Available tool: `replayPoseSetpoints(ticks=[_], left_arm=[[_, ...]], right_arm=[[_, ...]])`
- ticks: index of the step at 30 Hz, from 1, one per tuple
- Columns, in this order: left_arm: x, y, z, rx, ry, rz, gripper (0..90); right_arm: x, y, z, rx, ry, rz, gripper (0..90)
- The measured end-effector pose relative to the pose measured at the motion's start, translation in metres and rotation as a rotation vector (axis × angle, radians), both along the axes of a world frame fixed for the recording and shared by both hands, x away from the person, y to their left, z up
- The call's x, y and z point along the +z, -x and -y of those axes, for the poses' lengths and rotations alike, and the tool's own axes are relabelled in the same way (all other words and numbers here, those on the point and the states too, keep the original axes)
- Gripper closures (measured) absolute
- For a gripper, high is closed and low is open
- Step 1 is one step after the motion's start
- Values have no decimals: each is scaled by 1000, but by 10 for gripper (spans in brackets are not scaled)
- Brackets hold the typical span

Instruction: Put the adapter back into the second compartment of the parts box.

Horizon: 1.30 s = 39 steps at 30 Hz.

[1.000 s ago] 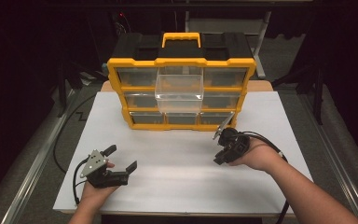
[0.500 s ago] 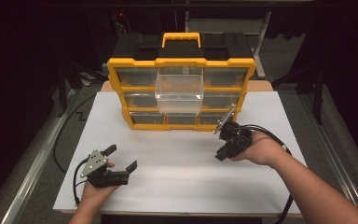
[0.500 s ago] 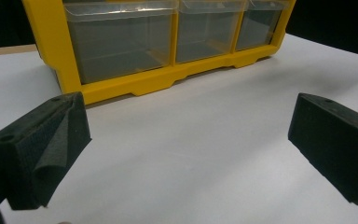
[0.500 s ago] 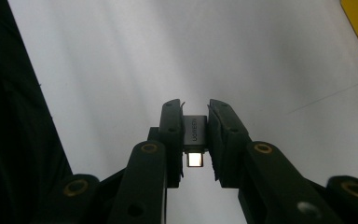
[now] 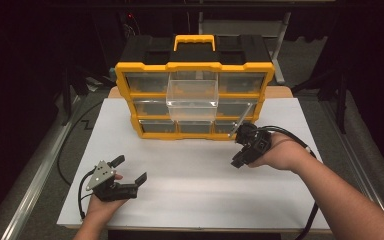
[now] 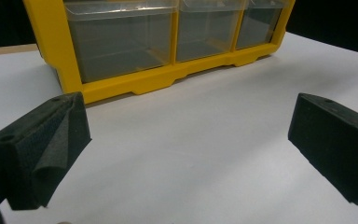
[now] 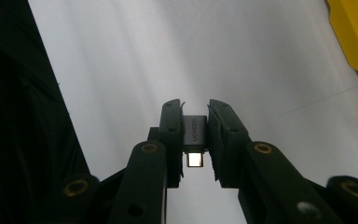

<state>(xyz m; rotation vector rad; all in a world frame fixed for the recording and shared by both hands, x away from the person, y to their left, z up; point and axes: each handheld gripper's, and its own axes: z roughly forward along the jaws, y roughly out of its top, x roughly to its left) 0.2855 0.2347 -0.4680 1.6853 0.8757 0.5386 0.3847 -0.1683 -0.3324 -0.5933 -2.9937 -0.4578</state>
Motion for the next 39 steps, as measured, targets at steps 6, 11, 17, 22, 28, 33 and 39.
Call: replayPoseSetpoints(ticks=[6,11,17,22,28,33,39], left_arm=[[0,1,0,1,2,-3,2],[-1,0,0,1,-3,-7,3],[-1,1,0,-2,-9,-5,2],[-1,-1,0,-5,-4,-10,3],[-1,-1,2,-8,-10,-10,3],[-1,-1,1,-3,0,-5,3],[-1,-1,1,-11,-1,-3,2]], right_arm=[[11,-4,2,-10,-10,-7,775],[21,-6,4,-9,-8,-3,775],[33,-6,5,-2,8,1,775],[45,-5,4,3,13,2,775],[60,-4,1,15,25,16,775],[72,-3,-2,25,31,23,775],[85,-3,-7,37,37,31,775]])
